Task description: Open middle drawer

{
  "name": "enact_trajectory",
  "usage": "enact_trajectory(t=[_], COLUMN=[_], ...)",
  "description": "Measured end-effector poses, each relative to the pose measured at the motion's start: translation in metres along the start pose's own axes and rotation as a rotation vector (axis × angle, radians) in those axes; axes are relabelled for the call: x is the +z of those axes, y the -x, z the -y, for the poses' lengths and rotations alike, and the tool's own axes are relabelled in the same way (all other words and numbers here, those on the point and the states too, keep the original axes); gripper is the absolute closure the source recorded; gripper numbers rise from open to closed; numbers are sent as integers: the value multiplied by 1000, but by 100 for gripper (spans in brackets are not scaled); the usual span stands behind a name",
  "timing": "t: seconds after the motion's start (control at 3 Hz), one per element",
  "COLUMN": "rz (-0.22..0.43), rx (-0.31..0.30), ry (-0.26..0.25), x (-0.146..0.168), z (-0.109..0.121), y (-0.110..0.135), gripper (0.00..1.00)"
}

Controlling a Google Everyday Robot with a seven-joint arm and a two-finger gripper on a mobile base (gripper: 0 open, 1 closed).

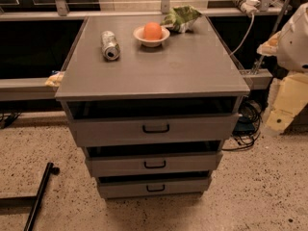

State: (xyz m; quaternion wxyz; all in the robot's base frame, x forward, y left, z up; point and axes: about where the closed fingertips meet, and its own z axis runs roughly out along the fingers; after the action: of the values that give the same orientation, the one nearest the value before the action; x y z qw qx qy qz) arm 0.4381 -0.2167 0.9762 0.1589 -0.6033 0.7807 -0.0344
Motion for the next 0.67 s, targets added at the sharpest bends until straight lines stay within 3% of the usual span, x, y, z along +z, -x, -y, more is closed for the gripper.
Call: enact_trajectory(t=[0.67], rz=[24], rx=[-8], ry=[0], x=[11], z=[-3], y=[2], gripper=[0])
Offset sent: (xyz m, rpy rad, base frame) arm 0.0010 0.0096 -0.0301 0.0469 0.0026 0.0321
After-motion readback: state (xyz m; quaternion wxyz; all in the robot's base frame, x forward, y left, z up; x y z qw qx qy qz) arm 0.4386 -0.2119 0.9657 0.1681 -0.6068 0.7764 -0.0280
